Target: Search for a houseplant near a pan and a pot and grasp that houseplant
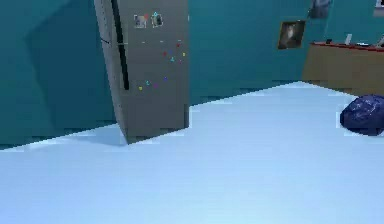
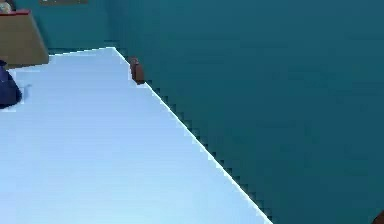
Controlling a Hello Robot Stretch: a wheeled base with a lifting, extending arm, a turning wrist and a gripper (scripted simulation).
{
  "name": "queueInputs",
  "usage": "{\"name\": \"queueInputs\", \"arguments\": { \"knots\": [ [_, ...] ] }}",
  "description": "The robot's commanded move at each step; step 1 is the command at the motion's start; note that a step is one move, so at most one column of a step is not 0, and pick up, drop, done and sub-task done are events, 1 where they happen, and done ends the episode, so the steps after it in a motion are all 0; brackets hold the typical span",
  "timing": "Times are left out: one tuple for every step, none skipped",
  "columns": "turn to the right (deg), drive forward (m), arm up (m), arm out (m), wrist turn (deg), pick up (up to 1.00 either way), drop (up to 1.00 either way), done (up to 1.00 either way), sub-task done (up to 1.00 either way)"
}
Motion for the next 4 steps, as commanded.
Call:
{"name": "queueInputs", "arguments": {
  "knots": [
    [45.0,0.0,0.0,0.0,0.0,0.0,0.0,0.0,0.0],
    [12.0,0.0,0.0,0.0,0.0,0.0,0.0,0.0,0.0],
    [0.0,1.0,0.0,0.0,0.0,0.0,0.0,0.0,0.0],
    [0.0,1.0,0.0,0.0,0.0,0.0,0.0,0.0,0.0]
  ]
}}
